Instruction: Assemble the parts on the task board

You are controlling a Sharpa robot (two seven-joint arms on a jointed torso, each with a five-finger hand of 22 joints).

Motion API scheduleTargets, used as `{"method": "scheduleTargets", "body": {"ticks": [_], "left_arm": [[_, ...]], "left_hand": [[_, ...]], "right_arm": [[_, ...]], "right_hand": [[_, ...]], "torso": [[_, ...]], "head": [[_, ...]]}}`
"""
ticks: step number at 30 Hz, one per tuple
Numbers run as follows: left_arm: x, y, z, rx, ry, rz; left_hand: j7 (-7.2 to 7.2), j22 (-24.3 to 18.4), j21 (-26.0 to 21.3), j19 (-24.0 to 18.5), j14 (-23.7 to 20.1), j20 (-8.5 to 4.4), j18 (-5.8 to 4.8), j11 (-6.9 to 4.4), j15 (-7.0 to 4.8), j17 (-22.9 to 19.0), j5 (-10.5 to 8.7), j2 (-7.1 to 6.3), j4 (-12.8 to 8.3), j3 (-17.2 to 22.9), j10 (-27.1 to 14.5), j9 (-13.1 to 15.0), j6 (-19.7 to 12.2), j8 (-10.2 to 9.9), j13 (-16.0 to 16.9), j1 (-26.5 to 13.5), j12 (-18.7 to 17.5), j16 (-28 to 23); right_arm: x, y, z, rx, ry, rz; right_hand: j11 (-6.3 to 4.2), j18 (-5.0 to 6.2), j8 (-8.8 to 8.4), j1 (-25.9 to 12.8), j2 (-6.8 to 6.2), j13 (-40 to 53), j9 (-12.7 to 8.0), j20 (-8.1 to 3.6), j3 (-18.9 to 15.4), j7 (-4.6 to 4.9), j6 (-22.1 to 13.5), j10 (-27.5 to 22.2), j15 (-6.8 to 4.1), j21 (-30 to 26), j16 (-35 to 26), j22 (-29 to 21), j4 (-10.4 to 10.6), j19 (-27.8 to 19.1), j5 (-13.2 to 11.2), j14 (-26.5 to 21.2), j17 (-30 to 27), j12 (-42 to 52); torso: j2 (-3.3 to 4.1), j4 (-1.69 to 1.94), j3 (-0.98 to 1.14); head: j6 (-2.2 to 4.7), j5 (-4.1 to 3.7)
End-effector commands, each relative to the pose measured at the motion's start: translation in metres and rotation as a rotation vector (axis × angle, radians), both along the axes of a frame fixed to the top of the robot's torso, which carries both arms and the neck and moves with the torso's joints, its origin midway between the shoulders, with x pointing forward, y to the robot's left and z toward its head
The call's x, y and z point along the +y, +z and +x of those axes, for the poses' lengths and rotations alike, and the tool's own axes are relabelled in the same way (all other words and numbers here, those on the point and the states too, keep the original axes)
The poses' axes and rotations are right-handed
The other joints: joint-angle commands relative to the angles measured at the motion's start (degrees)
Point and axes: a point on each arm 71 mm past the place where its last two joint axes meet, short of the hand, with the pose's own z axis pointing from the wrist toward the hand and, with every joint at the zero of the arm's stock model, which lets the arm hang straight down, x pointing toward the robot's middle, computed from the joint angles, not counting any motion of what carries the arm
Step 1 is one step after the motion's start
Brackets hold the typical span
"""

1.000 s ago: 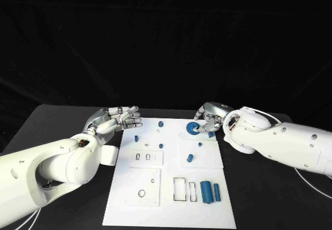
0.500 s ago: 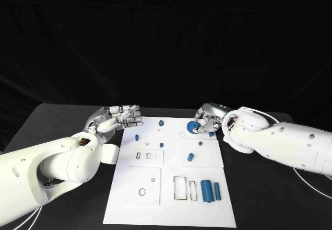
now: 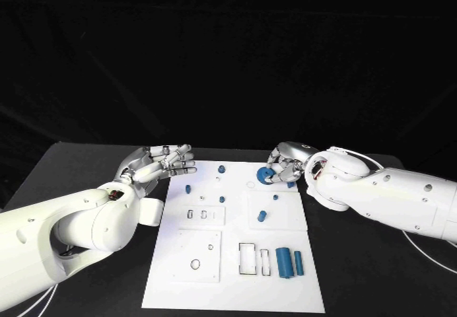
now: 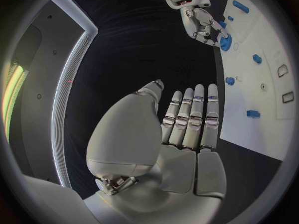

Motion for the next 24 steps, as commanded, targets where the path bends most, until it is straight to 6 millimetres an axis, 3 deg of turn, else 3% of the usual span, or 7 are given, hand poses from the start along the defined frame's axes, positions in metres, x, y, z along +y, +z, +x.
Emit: {"method": "scheduleTargets", "body": {"ticks": [1,7,14,19,24], "left_arm": [[-0.002,0.001,0.000,-0.006,-0.018,-0.008],[-0.002,0.001,0.000,-0.004,-0.018,-0.008],[-0.001,0.001,0.000,-0.003,-0.016,-0.007],[-0.001,0.001,0.001,-0.002,-0.016,-0.006],[-0.001,0.001,0.001,0.000,-0.016,-0.006]], "left_hand": [[0.18,0.07,0.38,0.27,0.10,-0.20,0.67,0.30,0.32,0.05,-0.19,-0.05,-0.22,0.26,-0.04,-0.04,-0.07,-0.20,-0.07,0.49,-0.20,-0.29],[0.18,0.07,0.38,0.27,0.10,-0.20,0.67,0.30,0.32,0.05,-0.19,-0.05,-0.22,0.26,-0.04,-0.04,-0.07,-0.20,-0.07,0.49,-0.20,-0.29],[0.19,0.07,0.39,0.27,0.12,-0.21,0.67,0.31,0.32,0.05,-0.19,-0.02,-0.25,0.28,-0.04,-0.04,-0.07,-0.24,-0.07,0.54,-0.25,-0.33],[0.19,0.07,0.40,0.27,0.12,-0.21,0.67,0.31,0.32,0.05,-0.19,-0.02,-0.25,0.28,-0.05,-0.04,-0.07,-0.24,-0.07,0.54,-0.26,-0.33],[0.21,0.07,0.41,0.27,0.12,-0.20,0.67,0.33,0.33,0.05,-0.20,0.01,-0.24,0.29,-0.09,-0.05,-0.12,-0.30,-0.08,0.54,-0.32,-0.37]], "right_arm": [[0.002,-0.001,-0.001,-0.036,0.006,-0.019],[0.004,0.004,-0.002,-0.100,-0.004,-0.003],[0.009,0.008,-0.006,-0.164,0.005,0.001],[0.021,0.013,-0.015,-0.218,0.047,0.001],[0.043,0.019,-0.027,-0.274,0.112,-0.010]], "right_hand": [[-0.64,-0.76,1.01,1.42,0.53,8.48,0.40,-0.15,1.09,-0.65,2.01,1.45,-0.38,0.62,0.44,5.16,-0.46,0.76,-0.95,5.68,13.81,1.20],[-1.30,-1.03,1.55,1.88,0.91,9.50,0.72,-0.69,2.42,-1.40,3.70,2.19,-0.95,1.46,0.63,6.29,-0.74,1.45,-2.03,5.77,14.22,2.17],[-1.45,-1.12,1.55,2.00,0.91,9.59,0.77,-0.83,2.83,-1.55,3.97,2.25,-1.09,1.76,0.70,6.69,-0.83,1.69,-2.03,5.81,14.39,2.24],[-1.47,-1.14,1.40,1.85,0.79,9.60,0.74,-0.91,3.00,-1.53,3.92,2.25,-1.13,1.80,0.67,6.75,-0.74,1.72,-1.83,5.80,14.33,2.24],[-1.46,-1.18,1.12,1.56,0.30,9.57,0.68,-0.99,3.20,-1.50,3.89,2.22,-1.17,1.90,0.66,6.91,-0.62,1.81,-1.65,5.79,14.30,2.19]], "torso": [[-0.01,0.00,-0.01],[0.00,0.03,0.00],[-0.04,0.03,-0.02],[-0.02,0.06,0.03],[-0.06,0.01,-0.08]], "head": [[-0.02,-0.06],[-0.11,0.05],[0.09,0.20],[0.20,0.44],[0.25,0.59]]}}
